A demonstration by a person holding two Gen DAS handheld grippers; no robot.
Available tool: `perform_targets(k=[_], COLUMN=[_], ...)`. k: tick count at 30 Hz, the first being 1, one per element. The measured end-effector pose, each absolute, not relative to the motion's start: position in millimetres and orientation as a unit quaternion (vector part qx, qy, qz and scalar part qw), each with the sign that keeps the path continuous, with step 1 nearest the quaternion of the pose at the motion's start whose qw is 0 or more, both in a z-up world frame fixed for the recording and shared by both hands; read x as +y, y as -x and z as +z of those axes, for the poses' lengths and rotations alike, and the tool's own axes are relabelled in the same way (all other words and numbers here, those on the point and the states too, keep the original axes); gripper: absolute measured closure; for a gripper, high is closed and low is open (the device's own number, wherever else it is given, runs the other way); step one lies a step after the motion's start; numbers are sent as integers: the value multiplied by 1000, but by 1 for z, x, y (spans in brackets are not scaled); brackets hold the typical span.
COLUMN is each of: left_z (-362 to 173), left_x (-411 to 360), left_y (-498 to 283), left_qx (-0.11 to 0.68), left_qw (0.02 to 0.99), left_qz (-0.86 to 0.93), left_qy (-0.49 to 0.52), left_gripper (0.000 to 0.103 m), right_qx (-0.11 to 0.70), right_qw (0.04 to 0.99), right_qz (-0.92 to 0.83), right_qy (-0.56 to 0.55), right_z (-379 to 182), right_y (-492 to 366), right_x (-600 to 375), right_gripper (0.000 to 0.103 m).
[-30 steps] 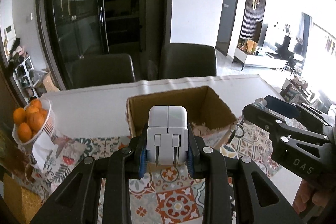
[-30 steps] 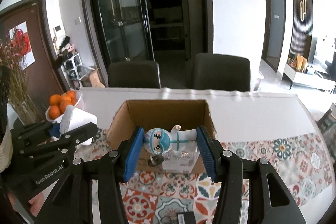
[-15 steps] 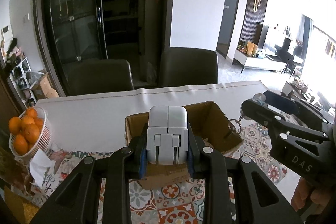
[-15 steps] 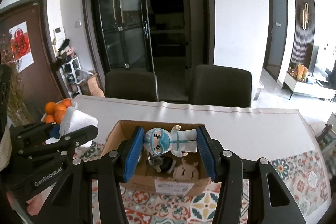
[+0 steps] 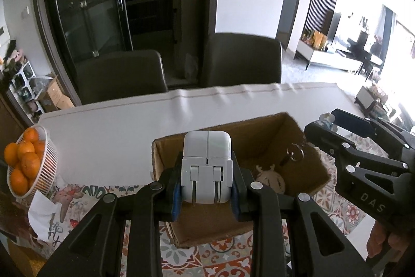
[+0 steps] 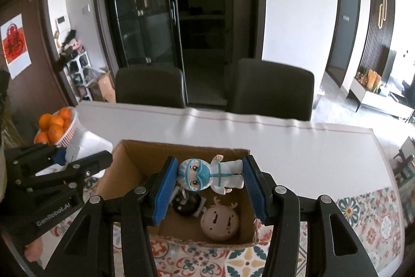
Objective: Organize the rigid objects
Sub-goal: 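Lift and carry the white plug and figurine over the cardboard box, then open both tools to drop the white plug and figurine into the box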
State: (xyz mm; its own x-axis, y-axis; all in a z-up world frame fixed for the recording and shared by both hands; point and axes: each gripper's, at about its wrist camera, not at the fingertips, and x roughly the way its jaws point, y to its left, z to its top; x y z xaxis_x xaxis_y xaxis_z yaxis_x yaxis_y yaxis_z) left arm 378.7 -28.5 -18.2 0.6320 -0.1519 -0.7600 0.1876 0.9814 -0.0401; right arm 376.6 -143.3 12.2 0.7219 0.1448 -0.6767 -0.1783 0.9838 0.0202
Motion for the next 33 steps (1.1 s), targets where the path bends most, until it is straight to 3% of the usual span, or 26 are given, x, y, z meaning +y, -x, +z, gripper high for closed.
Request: perform_targets(k=[17, 27, 33], left_z=[-77, -80, -68], left_x=[-38, -36, -34], left_y=[-402, -397, -388], left_qx=[494, 497, 482], left_qw=[863, 862, 871], left_qz=[-101, -93, -78], left_qy=[-33, -39, -47], left_gripper=[74, 72, 59], right_qx=[445, 457, 453], right_qw=[891, 884, 887], right_qz=[80, 87, 77], right_qy=[38, 50, 47], right_z=[-44, -52, -47], right_y=[-404, -399, -394], right_x=[-151, -147, -149], right_gripper=[51, 50, 44])
